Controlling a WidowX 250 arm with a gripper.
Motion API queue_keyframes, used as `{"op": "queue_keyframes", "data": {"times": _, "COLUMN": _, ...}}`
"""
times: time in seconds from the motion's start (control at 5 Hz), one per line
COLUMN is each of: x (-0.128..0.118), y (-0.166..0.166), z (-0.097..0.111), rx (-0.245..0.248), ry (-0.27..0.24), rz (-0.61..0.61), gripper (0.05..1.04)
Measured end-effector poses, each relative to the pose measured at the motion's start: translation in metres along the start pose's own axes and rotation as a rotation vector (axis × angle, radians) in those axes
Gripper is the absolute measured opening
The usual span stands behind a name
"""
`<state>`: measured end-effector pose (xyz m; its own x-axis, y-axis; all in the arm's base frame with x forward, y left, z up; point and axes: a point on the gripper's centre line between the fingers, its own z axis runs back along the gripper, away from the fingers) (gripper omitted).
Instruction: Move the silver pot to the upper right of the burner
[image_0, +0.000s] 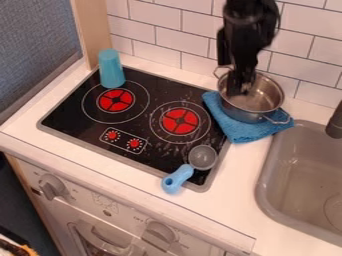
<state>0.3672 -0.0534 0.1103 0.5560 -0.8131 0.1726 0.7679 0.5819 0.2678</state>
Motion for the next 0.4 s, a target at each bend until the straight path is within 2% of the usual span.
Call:
{"op": "queue_keyframes", "data": {"times": 0.2, "x": -0.008, "y": 0.0043, "z": 0.0188, "rx": -0.009, "ry": -0.02, "rz": 0.042, "gripper": 1.001}}
{"op": "queue_keyframes", "data": {"times": 0.4, "x": -0.0091, "y": 0.0057, "z": 0.0208, "rx": -0.007, "ry": -0.024, "rz": 0.051, "gripper": 1.001}}
